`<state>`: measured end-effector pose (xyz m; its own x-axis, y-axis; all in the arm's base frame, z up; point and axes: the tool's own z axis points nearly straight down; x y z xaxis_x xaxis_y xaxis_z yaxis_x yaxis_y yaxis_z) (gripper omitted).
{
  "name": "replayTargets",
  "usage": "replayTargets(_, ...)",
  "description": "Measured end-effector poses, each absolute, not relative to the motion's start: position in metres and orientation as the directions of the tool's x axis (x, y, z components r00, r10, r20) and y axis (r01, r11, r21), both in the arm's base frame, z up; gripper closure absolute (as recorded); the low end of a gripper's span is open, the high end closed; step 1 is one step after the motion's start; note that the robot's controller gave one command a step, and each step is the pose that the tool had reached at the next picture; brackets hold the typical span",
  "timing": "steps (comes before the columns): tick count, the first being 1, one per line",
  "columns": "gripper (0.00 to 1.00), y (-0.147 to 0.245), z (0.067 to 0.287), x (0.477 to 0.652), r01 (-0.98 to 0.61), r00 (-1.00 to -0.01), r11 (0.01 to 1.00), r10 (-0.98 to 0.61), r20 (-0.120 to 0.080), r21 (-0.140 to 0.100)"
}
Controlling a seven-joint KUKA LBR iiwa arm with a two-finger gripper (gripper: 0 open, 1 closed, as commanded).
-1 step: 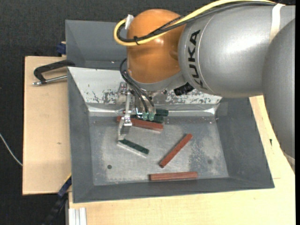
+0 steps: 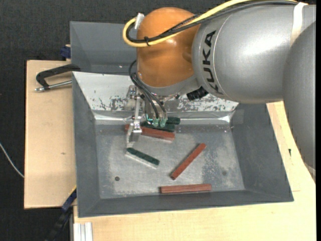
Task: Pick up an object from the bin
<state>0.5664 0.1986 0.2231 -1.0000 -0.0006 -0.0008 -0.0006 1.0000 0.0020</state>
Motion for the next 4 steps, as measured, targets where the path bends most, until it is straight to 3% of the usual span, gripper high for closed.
replayTargets(1, 0.0, 0.178, 0.202, 0.576, -0.146, -0.989, 0.989, -0.146, -0.008, 0.005)
replayTargets(2, 0.0, 0.129, 0.146, 0.576, -0.453, -0.891, 0.891, -0.453, -0.003, -0.001)
replayTargets(3, 1.0, 0.111, 0.078, 0.585, -0.216, -0.976, 0.976, -0.216, -0.006, 0.0)
replayTargets(4, 0.0, 0.113, 0.076, 0.575, -0.221, -0.975, 0.975, -0.221, 0.035, 0.004)
